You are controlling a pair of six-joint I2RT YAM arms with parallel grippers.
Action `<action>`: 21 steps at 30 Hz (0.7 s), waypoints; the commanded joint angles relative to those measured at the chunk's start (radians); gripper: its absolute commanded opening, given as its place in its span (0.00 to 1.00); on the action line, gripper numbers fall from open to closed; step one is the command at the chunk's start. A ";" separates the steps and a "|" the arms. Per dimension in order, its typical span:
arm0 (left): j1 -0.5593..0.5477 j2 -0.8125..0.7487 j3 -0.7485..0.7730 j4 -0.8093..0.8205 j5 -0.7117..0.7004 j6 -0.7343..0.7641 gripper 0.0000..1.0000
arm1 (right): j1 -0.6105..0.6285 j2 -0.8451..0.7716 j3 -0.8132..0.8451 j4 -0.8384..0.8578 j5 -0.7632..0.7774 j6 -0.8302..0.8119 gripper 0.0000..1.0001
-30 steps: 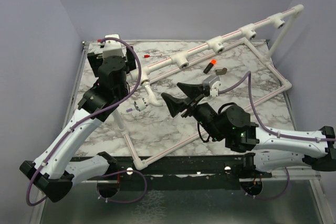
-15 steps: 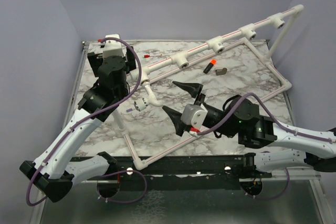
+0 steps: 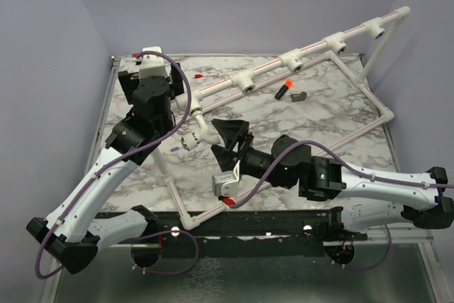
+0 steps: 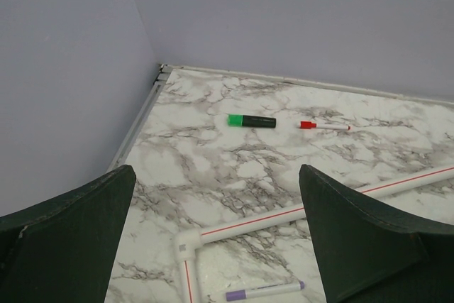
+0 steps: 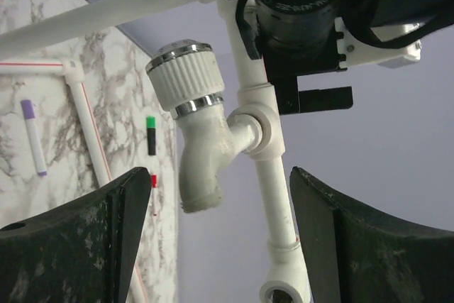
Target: Install the water faucets
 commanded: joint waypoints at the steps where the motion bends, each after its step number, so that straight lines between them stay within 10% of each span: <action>1: -0.016 -0.002 -0.032 -0.063 0.021 0.021 0.99 | 0.018 0.054 -0.067 0.147 0.095 -0.235 0.84; 21: -0.016 -0.004 -0.046 -0.047 0.024 0.021 0.99 | 0.038 0.160 -0.134 0.475 0.172 -0.419 0.74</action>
